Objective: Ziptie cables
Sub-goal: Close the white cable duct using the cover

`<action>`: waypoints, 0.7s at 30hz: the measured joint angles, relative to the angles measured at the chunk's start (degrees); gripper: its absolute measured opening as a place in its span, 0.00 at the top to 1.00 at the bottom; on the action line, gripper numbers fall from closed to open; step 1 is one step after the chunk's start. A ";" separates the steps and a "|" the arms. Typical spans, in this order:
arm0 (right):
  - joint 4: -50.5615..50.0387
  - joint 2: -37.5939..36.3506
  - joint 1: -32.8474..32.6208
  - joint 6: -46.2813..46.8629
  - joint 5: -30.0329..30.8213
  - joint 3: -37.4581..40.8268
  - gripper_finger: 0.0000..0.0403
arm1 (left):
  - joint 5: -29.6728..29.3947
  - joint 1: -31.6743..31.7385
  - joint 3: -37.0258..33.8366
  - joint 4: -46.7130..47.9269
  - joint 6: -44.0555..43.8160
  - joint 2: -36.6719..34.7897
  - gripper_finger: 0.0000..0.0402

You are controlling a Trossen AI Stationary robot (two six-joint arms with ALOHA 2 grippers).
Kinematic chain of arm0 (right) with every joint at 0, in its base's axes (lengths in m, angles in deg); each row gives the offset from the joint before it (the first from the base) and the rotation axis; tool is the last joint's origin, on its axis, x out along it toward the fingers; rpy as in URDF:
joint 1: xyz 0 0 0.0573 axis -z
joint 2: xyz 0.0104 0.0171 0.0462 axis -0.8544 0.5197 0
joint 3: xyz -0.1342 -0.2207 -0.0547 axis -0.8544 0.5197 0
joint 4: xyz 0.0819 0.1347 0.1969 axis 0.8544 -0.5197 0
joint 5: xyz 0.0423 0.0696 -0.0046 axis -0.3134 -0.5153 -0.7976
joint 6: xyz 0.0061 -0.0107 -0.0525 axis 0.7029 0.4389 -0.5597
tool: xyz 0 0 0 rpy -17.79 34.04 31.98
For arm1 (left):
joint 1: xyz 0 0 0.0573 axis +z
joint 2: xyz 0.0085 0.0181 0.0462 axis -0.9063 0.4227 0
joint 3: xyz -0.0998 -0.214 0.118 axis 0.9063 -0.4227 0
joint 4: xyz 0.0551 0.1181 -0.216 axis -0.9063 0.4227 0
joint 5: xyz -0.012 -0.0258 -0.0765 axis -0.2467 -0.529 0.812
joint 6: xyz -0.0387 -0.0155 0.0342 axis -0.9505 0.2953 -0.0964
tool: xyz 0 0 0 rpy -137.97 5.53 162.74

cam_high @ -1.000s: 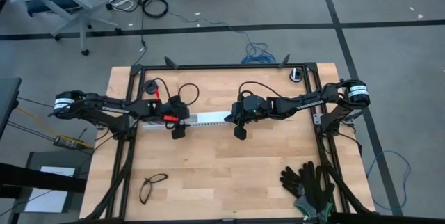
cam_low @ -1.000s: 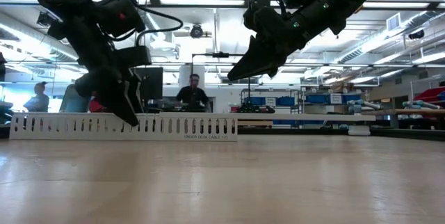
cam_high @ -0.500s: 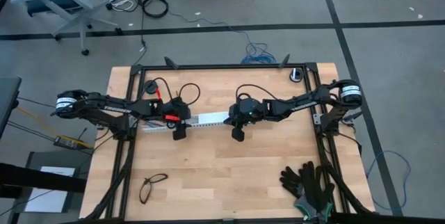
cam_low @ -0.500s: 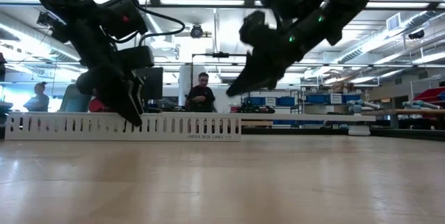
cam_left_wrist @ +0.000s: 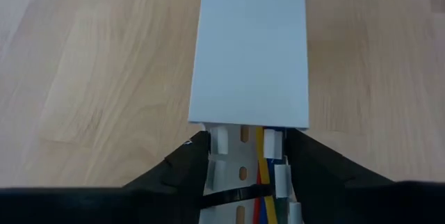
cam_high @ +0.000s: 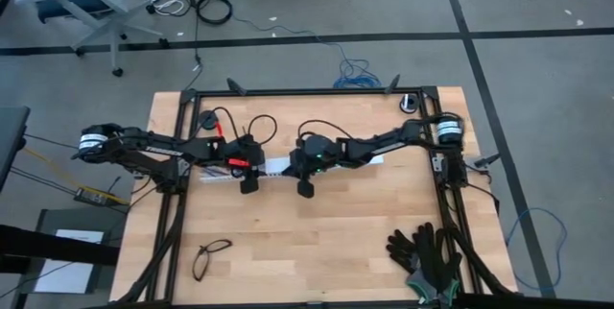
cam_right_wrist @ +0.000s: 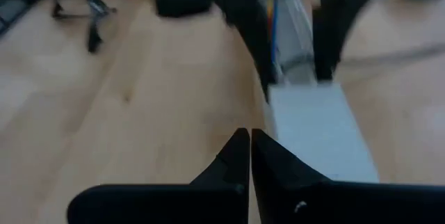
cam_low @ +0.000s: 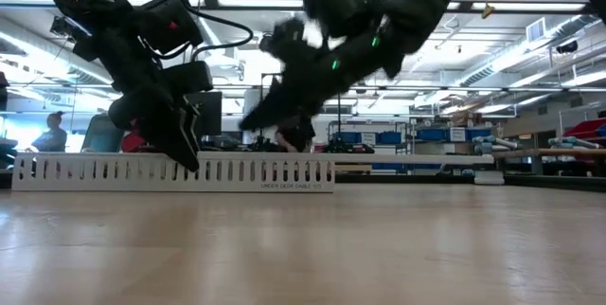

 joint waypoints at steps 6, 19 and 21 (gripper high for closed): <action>-5.95 -8.34 -0.24 -1.54 4.02 2.59 1.00 | 0.01 -0.02 0.00 -0.11 0.04 0.00 0.61; -8.59 -12.99 -0.71 0.74 6.12 7.06 1.00 | 0.08 -0.02 -0.24 -4.02 -1.31 0.17 0.45; -8.58 -12.99 -0.71 0.74 6.11 7.08 1.00 | 0.09 -0.02 -0.21 -4.89 -1.13 0.08 0.39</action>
